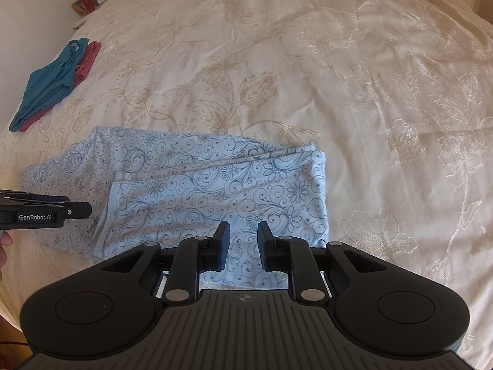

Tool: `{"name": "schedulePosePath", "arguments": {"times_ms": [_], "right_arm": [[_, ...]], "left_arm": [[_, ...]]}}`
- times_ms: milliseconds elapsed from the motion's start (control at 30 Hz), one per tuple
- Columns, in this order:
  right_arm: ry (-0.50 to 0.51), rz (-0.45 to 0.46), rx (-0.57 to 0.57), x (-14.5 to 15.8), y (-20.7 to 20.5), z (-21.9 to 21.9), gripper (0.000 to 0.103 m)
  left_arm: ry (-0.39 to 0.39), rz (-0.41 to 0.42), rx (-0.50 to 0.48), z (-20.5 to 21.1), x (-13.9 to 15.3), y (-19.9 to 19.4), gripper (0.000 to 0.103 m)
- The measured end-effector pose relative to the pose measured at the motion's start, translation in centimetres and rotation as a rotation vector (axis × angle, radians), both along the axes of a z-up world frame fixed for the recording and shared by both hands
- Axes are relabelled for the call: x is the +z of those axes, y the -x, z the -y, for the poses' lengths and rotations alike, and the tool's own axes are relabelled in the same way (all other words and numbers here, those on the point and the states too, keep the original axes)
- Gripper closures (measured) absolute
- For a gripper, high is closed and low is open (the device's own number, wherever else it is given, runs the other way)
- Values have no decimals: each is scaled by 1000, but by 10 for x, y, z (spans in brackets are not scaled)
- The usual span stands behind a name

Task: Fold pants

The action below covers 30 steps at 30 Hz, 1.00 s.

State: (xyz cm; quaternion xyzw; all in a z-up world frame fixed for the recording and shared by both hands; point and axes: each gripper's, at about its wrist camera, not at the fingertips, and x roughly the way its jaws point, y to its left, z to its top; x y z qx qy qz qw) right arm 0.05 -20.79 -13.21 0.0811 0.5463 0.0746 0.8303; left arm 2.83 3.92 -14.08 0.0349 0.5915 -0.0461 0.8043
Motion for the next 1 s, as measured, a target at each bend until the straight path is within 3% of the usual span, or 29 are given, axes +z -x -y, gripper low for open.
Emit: {"name": "schedulePosePath", "arguments": {"times_ms": [267,567,767,867,1000], "right_arm": [[-37,-1,149,-2,-23,-67,84],[-11,-63,230,-29,-46,-135,84],[23,-51,201,-32,-56,-157,84],[13,-37,173,-25,-53,-157,84],[-4,-28,151,-15,-44,-158,84]], "left_arm": [[-17,-7,120,-59,0,10,50],[-35,-22,219,-131,-6,24,50],[-41,-7,253,-171,-8,33,49],[-53,33,251,-189,-5,35,41],[-64,80,250,-214,-2,33,41]]}}
